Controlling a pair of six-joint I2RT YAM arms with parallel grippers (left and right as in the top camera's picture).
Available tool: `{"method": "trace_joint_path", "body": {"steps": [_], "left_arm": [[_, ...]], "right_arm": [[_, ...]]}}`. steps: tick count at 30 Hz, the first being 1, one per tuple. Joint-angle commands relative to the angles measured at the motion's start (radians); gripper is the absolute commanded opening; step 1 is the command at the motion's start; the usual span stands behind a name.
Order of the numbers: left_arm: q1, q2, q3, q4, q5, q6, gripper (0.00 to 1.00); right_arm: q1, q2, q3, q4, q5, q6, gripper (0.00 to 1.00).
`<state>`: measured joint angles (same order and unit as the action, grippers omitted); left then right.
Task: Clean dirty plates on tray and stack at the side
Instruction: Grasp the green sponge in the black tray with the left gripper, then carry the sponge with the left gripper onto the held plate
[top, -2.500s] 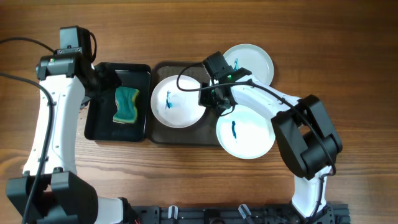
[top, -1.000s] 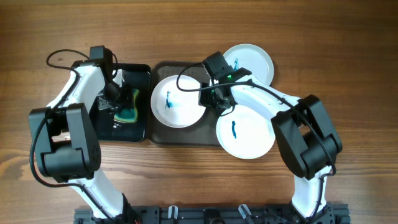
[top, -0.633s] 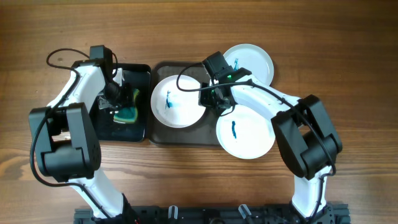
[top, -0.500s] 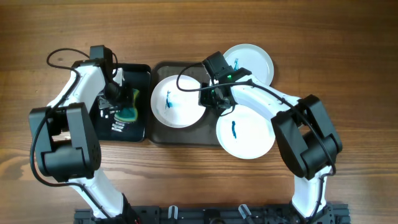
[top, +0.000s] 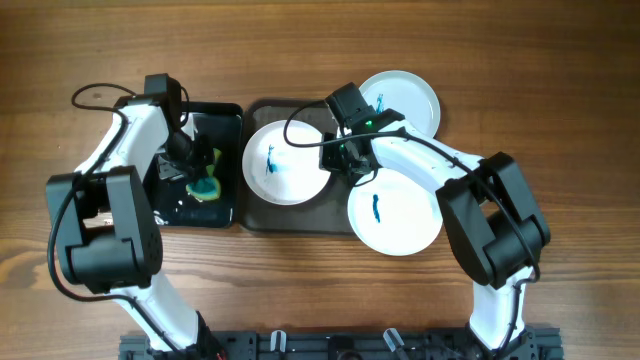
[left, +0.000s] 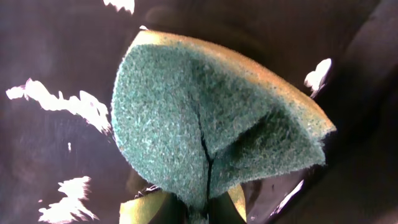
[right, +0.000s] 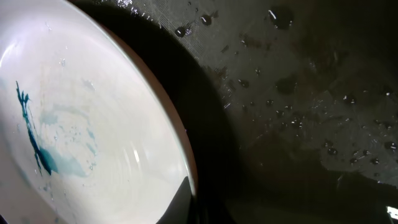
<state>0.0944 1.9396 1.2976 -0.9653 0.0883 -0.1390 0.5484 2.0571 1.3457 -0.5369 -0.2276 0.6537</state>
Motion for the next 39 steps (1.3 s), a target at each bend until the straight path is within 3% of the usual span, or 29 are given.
{"method": "trace_joint_path", "body": {"steps": [1,7,20,27,39], "left_arm": [[-0.019,-0.111,0.057,-0.021,0.012,-0.082,0.04],[-0.1,-0.179,0.067,-0.023,0.011,-0.177,0.04],[-0.357,-0.147,0.089,0.05,-0.023,-0.419,0.04],[-0.368,-0.05,0.089,0.059,-0.021,-0.427,0.04],[-0.379,0.06,0.089,0.153,0.019,-0.389,0.04]], "right_arm": [[-0.013,0.03,0.014,0.005,-0.01,-0.033,0.04],[-0.013,0.03,0.014,0.002,-0.013,-0.043,0.04],[-0.019,0.03,0.014,0.0,-0.04,-0.049,0.04],[-0.109,0.03,0.006,0.003,-0.233,-0.133,0.04],[-0.12,0.031,-0.012,0.023,-0.233,-0.159,0.04]]}}
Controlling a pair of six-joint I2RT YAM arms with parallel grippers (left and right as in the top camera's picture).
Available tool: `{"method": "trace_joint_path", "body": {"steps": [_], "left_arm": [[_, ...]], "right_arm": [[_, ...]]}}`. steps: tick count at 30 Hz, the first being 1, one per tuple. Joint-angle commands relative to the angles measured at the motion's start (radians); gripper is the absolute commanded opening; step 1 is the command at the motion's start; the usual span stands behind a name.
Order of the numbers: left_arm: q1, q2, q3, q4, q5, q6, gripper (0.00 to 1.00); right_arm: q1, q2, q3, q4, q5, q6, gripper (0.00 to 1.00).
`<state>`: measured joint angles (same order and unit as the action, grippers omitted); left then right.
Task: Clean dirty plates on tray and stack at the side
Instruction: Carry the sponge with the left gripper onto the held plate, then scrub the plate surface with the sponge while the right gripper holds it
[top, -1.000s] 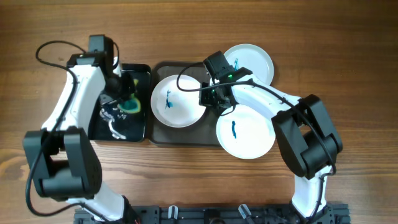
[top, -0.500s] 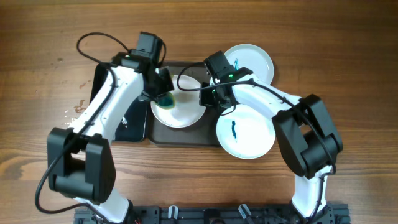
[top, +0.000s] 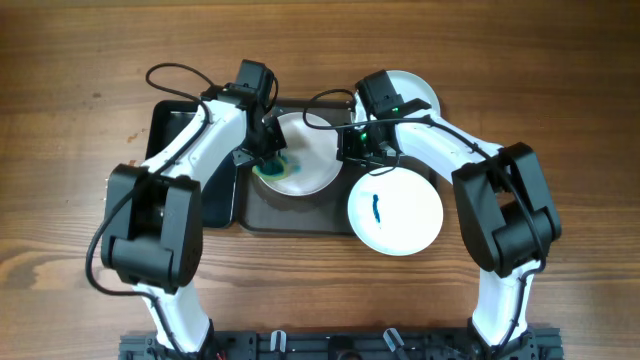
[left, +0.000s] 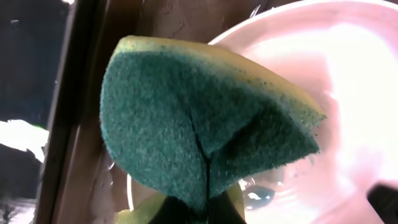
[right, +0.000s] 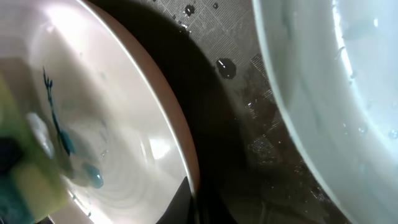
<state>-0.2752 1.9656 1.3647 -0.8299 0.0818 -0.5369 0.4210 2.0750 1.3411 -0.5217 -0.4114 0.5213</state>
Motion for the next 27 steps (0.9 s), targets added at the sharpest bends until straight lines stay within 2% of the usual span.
{"method": "trace_joint_path", "body": {"steps": [1,10,16,20,22,27], "left_arm": [[-0.012,0.038,0.021,0.025,0.031,0.011,0.04],[-0.074,0.071,0.021,0.065,0.078,0.032,0.04],[-0.103,0.099,0.021,0.093,0.196,0.035,0.04],[-0.095,0.099,0.022,0.143,0.311,0.097,0.04],[-0.085,0.099,0.022,0.138,0.308,0.115,0.04],[-0.05,0.099,0.022,0.047,0.078,0.016,0.04]], "right_arm": [[0.008,0.013,-0.008,0.008,-0.049,-0.03,0.04],[0.045,0.013,-0.007,0.013,-0.026,-0.047,0.04],[0.045,0.013,-0.007,0.012,-0.026,-0.047,0.04],[0.045,0.013,-0.007,0.013,-0.026,-0.047,0.04],[0.045,0.013,-0.007,0.013,-0.026,-0.047,0.04],[0.045,0.013,-0.007,0.013,-0.021,-0.047,0.04]]}}
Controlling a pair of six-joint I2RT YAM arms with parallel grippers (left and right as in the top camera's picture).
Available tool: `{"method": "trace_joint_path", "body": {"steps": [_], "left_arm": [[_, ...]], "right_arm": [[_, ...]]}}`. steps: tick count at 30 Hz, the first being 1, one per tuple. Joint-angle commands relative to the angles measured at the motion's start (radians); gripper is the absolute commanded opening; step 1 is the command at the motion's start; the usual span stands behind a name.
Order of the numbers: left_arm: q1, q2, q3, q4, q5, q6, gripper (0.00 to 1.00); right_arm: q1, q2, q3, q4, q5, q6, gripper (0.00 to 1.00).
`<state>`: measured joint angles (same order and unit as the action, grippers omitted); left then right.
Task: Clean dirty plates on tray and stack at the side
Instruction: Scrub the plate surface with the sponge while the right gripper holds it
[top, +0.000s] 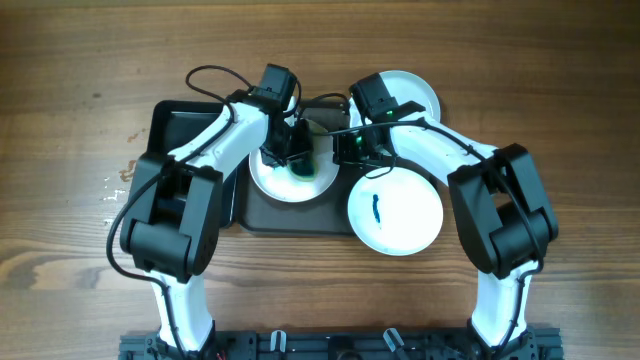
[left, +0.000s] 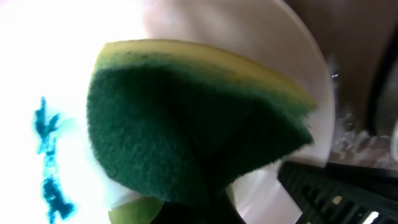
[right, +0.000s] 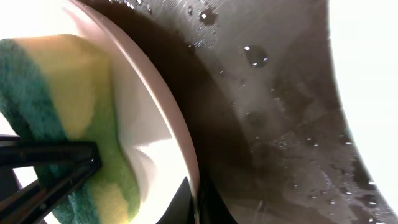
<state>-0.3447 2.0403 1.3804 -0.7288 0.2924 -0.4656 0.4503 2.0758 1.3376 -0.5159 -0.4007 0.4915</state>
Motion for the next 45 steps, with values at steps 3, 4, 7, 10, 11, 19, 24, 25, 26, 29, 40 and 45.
{"method": "trace_joint_path", "body": {"steps": [3,4,7,10,11,19,24,25,26,29,40,45], "left_arm": [[0.031,0.024,0.006,-0.122,-0.249,-0.104,0.04],[0.031,0.024,0.006,-0.131,-0.249,-0.104,0.04],[0.019,0.024,0.006,-0.136,-0.174,-0.079,0.04],[0.002,0.024,0.006,-0.103,0.068,0.065,0.04],[-0.002,0.024,0.006,-0.092,0.147,0.11,0.04],[0.016,0.024,0.006,-0.011,0.144,0.066,0.04],[0.043,0.024,0.006,-0.048,-0.188,-0.098,0.04],[0.049,0.024,0.006,-0.078,-0.27,-0.129,0.04],[0.053,0.024,0.006,-0.099,-0.313,-0.14,0.04],[0.056,0.024,0.006,-0.181,-0.412,-0.152,0.04],[-0.003,0.024,0.006,-0.257,-0.208,0.108,0.04],[0.005,0.024,0.006,-0.272,-0.196,0.242,0.04]], "right_arm": [[0.016,0.012,-0.004,0.006,-0.032,-0.018,0.04],[0.016,0.012,-0.004,0.007,-0.032,-0.018,0.04],[0.016,0.012,-0.004,0.007,-0.032,-0.017,0.04],[0.016,0.012,-0.004,0.007,-0.032,-0.017,0.04],[0.016,0.012,-0.004,0.007,-0.032,-0.017,0.04],[0.016,0.012,-0.004,0.007,-0.032,-0.017,0.04],[0.016,0.012,-0.004,0.007,-0.031,-0.018,0.04],[0.016,0.012,-0.004,0.007,-0.027,-0.017,0.04],[0.016,0.012,-0.004,0.006,-0.025,-0.017,0.04],[0.016,0.012,-0.004,0.008,-0.025,-0.016,0.04],[0.016,0.012,-0.004,0.007,-0.025,-0.016,0.04],[0.016,0.012,-0.004,0.006,-0.025,-0.013,0.04]]}}
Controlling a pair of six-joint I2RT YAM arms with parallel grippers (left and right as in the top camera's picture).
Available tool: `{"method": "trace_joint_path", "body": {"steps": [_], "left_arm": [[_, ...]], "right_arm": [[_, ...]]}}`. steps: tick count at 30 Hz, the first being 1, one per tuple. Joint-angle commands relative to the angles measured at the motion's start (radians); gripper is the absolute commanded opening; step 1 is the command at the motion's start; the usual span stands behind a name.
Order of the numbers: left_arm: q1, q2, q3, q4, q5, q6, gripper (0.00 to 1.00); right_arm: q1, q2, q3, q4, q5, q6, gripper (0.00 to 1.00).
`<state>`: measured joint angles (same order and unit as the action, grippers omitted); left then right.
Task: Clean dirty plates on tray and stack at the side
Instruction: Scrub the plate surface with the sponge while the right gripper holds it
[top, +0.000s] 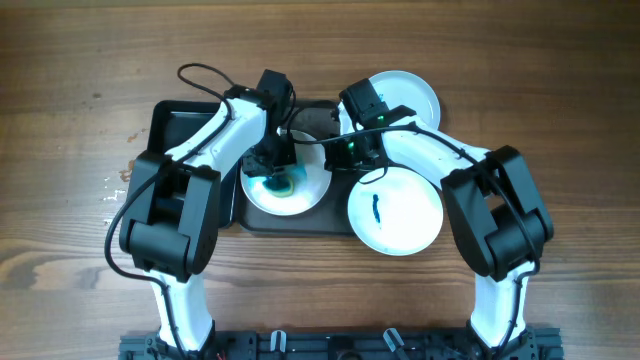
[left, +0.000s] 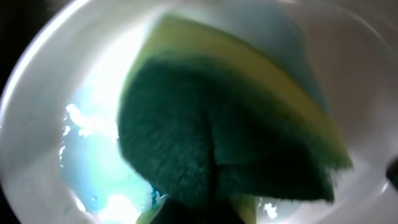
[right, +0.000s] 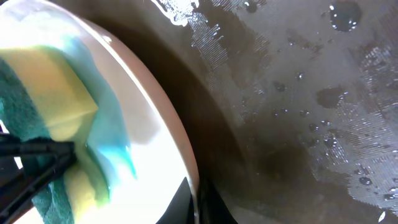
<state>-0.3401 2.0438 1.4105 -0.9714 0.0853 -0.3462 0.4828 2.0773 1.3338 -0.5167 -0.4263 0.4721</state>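
A white plate (top: 303, 196) lies on the dark brown tray (top: 300, 222), its inside covered with a pale blue wash (left: 93, 168). My left gripper (top: 272, 163) is shut on a yellow-and-green sponge (left: 230, 130) that presses on the plate's lower left part. My right gripper (right: 196, 199) is shut on the plate's right rim (right: 180, 143); the overhead view shows this gripper (top: 335, 158) beside the plate. From the right wrist view the sponge (right: 43, 112) shows inside the plate.
A second white plate (top: 395, 215) with a blue mark lies on the table right of the tray. An unmarked white plate (top: 410, 95) sits at the back right. A black tray (top: 180, 140) stands left, partly under my left arm. The brown tray's floor (right: 298, 93) is wet.
The sponge has gone from the plate's right side, by my right gripper, to its lower left. The dark blue mark is now a pale blue smear. My right gripper still grips the rim.
My left gripper first held the sponge in the black tray while my right gripper held the marked plate's rim. Then the sponge was at the plate's left edge, then on its right side. Now it is lower left and the mark is smeared.
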Motion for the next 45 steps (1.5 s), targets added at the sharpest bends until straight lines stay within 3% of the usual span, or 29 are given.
{"method": "trace_joint_path", "body": {"steps": [1,7,11,14,16,21,24,27,32,38,43,45], "left_arm": [[0.006,0.021,-0.024,-0.029,-0.037,0.088,0.04],[0.019,0.021,-0.023,-0.027,-0.335,-0.146,0.04],[0.007,0.021,-0.023,-0.027,-0.397,-0.195,0.04],[-0.003,0.021,-0.023,-0.025,-0.396,-0.208,0.04],[-0.014,0.021,-0.023,-0.025,-0.32,-0.208,0.04],[-0.018,0.021,-0.023,0.029,0.185,0.055,0.04],[-0.014,0.021,-0.023,0.073,0.3,0.086,0.04],[0.008,0.021,-0.023,0.137,0.286,0.016,0.04],[0.074,0.021,-0.023,0.167,0.093,-0.171,0.04],[0.099,0.021,-0.023,0.093,-0.131,-0.19,0.04],[0.066,0.021,-0.024,0.03,-0.122,-0.181,0.04],[0.043,0.021,-0.024,0.021,-0.037,-0.121,0.04]], "right_arm": [[-0.016,0.01,0.0,0.007,0.001,0.006,0.04],[-0.016,0.01,0.0,0.008,0.001,0.006,0.04],[-0.016,0.01,0.0,0.008,0.002,0.007,0.04],[-0.017,0.01,0.0,0.008,0.005,0.007,0.04],[-0.016,0.01,0.0,0.008,0.005,0.008,0.04],[-0.02,0.01,0.0,0.007,0.004,0.01,0.04],[-0.024,0.01,0.0,0.002,0.005,0.022,0.04],[-0.029,0.01,0.0,-0.008,0.004,0.035,0.04],[-0.051,0.012,-0.001,-0.046,-0.01,0.063,0.04],[-0.053,0.012,-0.001,-0.045,-0.008,0.063,0.04],[-0.053,0.012,-0.001,-0.037,-0.008,0.063,0.04],[-0.053,0.012,-0.001,-0.034,-0.008,0.063,0.04]]}}
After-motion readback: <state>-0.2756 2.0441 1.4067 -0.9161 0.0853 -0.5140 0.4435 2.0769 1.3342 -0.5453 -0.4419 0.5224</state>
